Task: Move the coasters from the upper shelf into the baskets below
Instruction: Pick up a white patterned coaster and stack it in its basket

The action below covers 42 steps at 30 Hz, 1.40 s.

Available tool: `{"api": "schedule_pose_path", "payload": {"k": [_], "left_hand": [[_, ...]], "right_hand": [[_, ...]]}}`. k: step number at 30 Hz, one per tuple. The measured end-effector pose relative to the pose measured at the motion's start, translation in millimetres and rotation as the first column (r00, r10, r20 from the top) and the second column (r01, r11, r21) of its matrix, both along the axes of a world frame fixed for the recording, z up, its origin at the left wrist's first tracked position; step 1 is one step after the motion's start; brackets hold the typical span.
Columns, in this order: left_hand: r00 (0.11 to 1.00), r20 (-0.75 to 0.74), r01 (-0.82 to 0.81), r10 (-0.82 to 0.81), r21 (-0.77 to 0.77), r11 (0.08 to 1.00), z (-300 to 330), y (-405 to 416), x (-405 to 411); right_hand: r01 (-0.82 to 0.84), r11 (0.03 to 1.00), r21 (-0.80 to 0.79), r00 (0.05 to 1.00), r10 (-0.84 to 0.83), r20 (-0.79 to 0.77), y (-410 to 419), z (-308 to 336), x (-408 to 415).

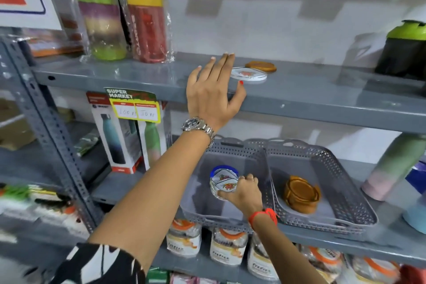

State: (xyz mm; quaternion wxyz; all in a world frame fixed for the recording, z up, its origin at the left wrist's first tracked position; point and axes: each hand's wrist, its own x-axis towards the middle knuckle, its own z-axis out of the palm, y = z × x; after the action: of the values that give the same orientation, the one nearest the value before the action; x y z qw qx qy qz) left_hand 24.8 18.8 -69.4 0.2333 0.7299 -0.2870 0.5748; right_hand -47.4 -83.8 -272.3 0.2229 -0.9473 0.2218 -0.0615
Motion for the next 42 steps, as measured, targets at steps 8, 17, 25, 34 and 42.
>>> {"api": "schedule_pose_path", "payload": {"k": [8, 17, 25, 34, 42], "left_hand": [[1.000, 0.007, 0.015, -0.015, -0.006, 1.000, -1, -1, 2], [1.000, 0.016, 0.012, -0.012, -0.016, 1.000, -1, -2, 3], [1.000, -0.007, 0.003, -0.003, 0.007, 1.000, -1, 0, 1], [0.998, -0.068, 0.008, -0.006, 0.037, 0.999, 3, 1, -7], [0.996, -0.085, -0.001, 0.004, 0.038, 0.999, 5, 3, -12]], "right_hand": [[-0.003, 0.983, -0.183, 0.995, -0.016, -0.099, 2, -15, 40], [0.047, 0.989, -0.140, 0.983, -0.071, -0.169, -2, -17, 60], [0.029, 0.987, -0.159, 0.863, 0.055, 0.502, 10, 67, -8], [0.092, 0.985, -0.143, 0.554, 0.069, 0.830, -21, 253, -48], [-0.168, 0.967, -0.191, 0.966, 0.200, 0.163, -40, 294, 29]]}}
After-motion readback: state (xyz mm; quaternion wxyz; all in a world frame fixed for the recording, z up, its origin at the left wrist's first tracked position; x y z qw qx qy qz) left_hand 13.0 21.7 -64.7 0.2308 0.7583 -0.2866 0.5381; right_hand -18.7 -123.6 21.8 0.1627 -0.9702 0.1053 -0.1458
